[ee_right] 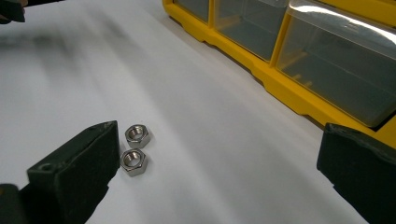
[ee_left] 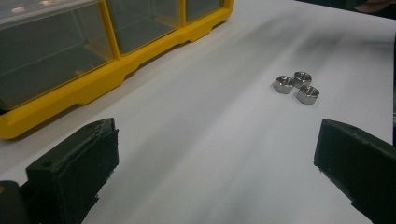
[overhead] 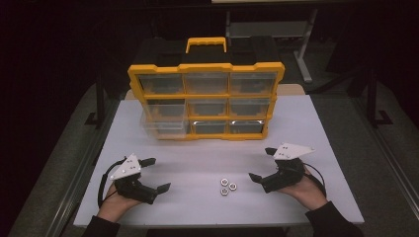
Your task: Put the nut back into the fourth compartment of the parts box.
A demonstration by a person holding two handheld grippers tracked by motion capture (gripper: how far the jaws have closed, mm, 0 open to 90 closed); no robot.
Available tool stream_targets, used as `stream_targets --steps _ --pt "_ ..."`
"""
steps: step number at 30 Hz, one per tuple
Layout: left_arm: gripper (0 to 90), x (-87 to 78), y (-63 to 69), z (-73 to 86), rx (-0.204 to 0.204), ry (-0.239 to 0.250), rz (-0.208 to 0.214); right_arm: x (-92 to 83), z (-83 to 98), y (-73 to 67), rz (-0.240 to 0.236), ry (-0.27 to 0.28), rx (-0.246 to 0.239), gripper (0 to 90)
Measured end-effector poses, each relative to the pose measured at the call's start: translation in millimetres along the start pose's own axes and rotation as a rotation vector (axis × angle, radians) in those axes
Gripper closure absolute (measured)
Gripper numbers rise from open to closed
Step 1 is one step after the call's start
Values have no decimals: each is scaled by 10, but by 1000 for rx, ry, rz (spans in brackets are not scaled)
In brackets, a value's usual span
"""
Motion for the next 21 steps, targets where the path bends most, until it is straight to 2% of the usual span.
stream_targets --steps 21 --pt "0 12 28 3 -8 -3 11 246 -167 -112 -81 -37 -31 0"
Point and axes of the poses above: each handheld gripper's, and its own axes: x roughly forward along the jaws, z roughly out of its underside, y roughly to its right, the point moved 7 cm from there along x, roughly forward along the jaws, and after that the axes turned 10 degrees about y, right-handed, at the moved point
